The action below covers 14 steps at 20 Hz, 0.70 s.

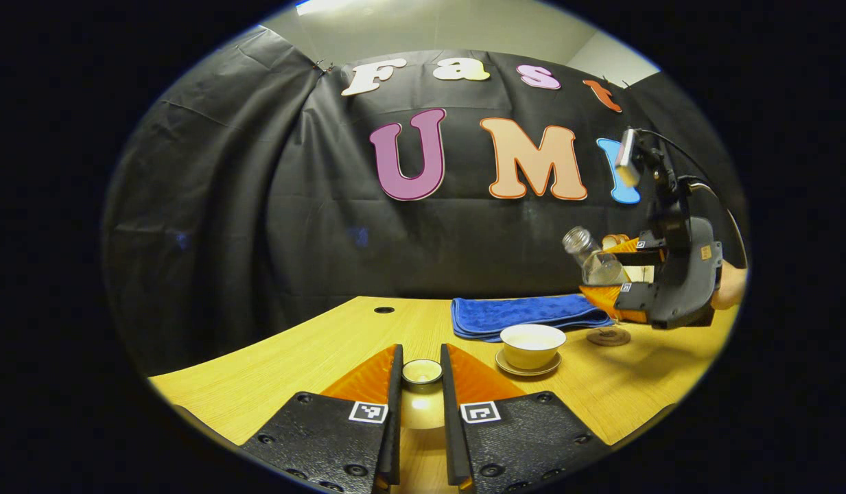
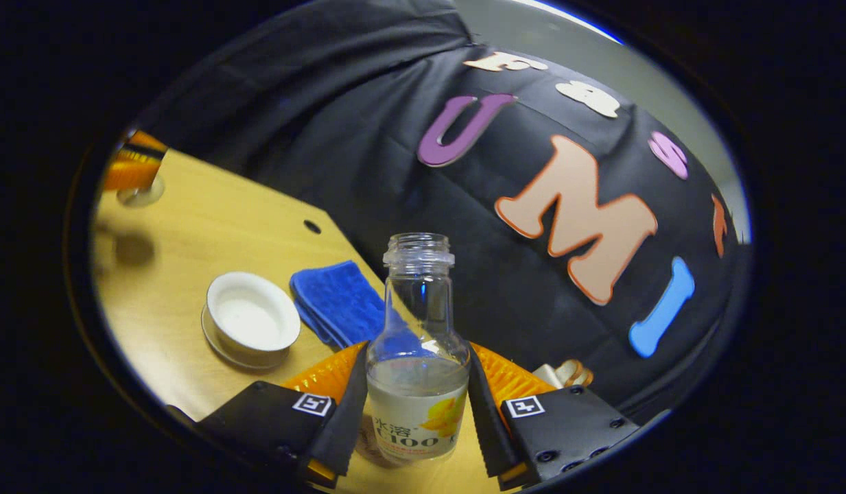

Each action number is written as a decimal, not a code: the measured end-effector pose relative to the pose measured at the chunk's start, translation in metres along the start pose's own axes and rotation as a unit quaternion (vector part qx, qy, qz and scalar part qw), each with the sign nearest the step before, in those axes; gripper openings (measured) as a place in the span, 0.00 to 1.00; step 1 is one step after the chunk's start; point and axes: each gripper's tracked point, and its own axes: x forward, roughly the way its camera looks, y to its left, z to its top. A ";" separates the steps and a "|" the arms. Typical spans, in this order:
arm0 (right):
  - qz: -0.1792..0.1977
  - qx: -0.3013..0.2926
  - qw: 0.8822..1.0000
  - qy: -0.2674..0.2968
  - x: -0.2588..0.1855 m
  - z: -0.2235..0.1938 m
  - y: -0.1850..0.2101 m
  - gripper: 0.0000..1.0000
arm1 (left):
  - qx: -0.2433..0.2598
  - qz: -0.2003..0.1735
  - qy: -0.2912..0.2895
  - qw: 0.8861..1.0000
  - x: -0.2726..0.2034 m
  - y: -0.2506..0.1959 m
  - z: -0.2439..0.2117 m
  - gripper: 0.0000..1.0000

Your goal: Open the teacup lid with one hand, grasp the water bottle and pour water into the teacup with the other hand; after pouring, place the water bottle on the coaster and then close the teacup lid.

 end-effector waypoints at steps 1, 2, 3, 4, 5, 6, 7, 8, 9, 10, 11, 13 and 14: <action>-0.006 0.046 0.999 -0.004 0.003 -0.001 -0.008 0.77 | 0.000 0.000 0.000 1.000 -0.001 0.000 -0.001 0.24; -0.013 0.090 0.996 -0.011 0.005 -0.003 -0.018 0.80 | 0.000 0.000 0.000 1.000 -0.001 0.000 0.000 0.24; -0.021 0.134 0.991 -0.015 0.006 -0.007 -0.027 0.76 | 0.000 0.000 0.000 1.000 -0.001 -0.001 0.000 0.24; -0.035 0.194 0.980 -0.016 0.008 -0.014 -0.039 0.78 | 0.000 0.000 0.000 1.000 -0.001 0.000 0.000 0.24; -0.045 0.229 0.972 -0.015 0.005 -0.021 -0.043 0.80 | 0.000 0.001 0.000 1.000 -0.001 0.000 0.000 0.24; -0.054 0.254 0.966 -0.012 0.007 -0.031 -0.048 0.76 | 0.000 0.001 0.000 1.000 0.000 0.000 0.000 0.24; -0.063 0.269 0.961 -0.010 0.009 -0.038 -0.054 0.76 | 0.000 0.002 0.000 1.000 -0.001 0.001 0.001 0.24; -0.071 0.278 0.958 -0.012 0.010 -0.044 -0.058 0.76 | 0.000 0.002 0.000 1.000 -0.001 0.001 0.000 0.24; -0.078 0.283 0.956 -0.012 0.009 -0.048 -0.060 0.78 | 0.000 0.002 0.000 1.000 -0.001 0.001 0.001 0.24; -0.084 0.287 0.954 -0.013 0.010 -0.052 -0.059 0.76 | 0.000 0.003 0.000 1.000 -0.001 0.001 0.000 0.23; -0.090 0.291 0.952 -0.014 0.011 -0.055 -0.058 0.78 | 0.000 0.003 0.000 1.000 0.000 0.001 0.001 0.23; -0.096 0.302 0.949 -0.010 0.016 -0.061 -0.056 0.76 | 0.000 0.003 0.000 1.000 0.000 0.001 0.001 0.22; -0.099 0.307 0.947 -0.007 0.015 -0.063 -0.054 0.75 | 0.001 0.003 0.000 1.000 0.000 0.002 0.001 0.24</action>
